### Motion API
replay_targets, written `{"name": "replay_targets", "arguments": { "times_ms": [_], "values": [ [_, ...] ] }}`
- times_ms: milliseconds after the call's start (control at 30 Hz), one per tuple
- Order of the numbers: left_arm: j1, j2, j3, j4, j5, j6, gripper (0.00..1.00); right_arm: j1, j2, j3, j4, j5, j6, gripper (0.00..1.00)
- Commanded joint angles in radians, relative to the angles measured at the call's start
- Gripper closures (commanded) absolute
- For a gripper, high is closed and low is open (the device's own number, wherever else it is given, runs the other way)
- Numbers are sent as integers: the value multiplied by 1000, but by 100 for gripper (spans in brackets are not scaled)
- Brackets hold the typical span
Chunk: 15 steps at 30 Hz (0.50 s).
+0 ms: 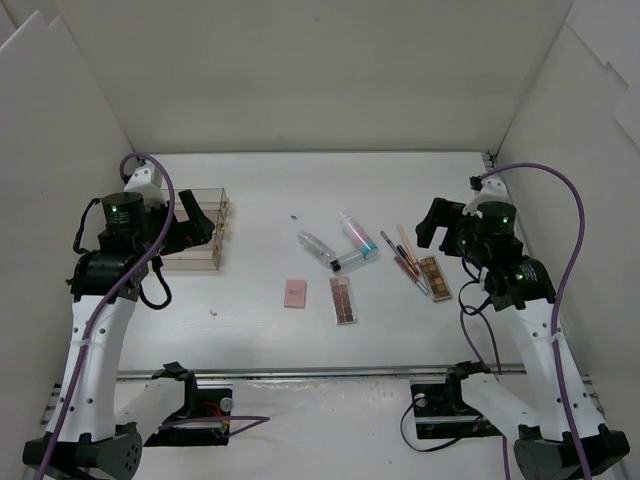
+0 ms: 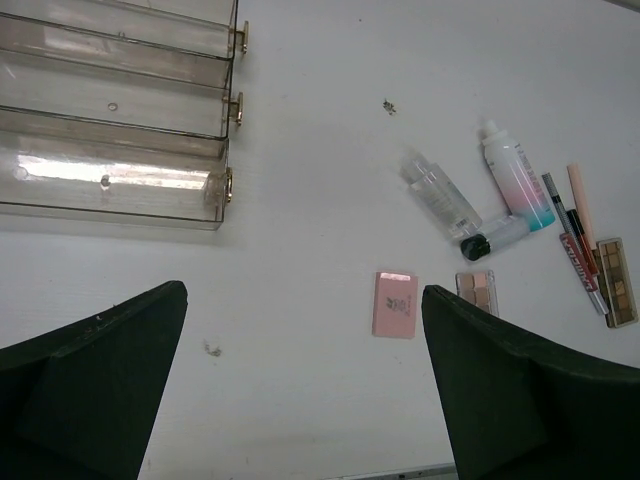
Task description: Organize the makeup
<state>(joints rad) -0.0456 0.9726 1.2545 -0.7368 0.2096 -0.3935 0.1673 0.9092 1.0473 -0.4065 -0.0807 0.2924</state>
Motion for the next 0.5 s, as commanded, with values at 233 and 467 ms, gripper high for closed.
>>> {"name": "replay_targets", "arguments": {
  "times_ms": [233,467],
  "values": [
    [4,-15,39,28,40,36,1,9,-36,-18,32,42,-42,10],
    [4,-15,31,28,77,47,1,6,-49,-82,3,168,-55,27]
  ]
}}
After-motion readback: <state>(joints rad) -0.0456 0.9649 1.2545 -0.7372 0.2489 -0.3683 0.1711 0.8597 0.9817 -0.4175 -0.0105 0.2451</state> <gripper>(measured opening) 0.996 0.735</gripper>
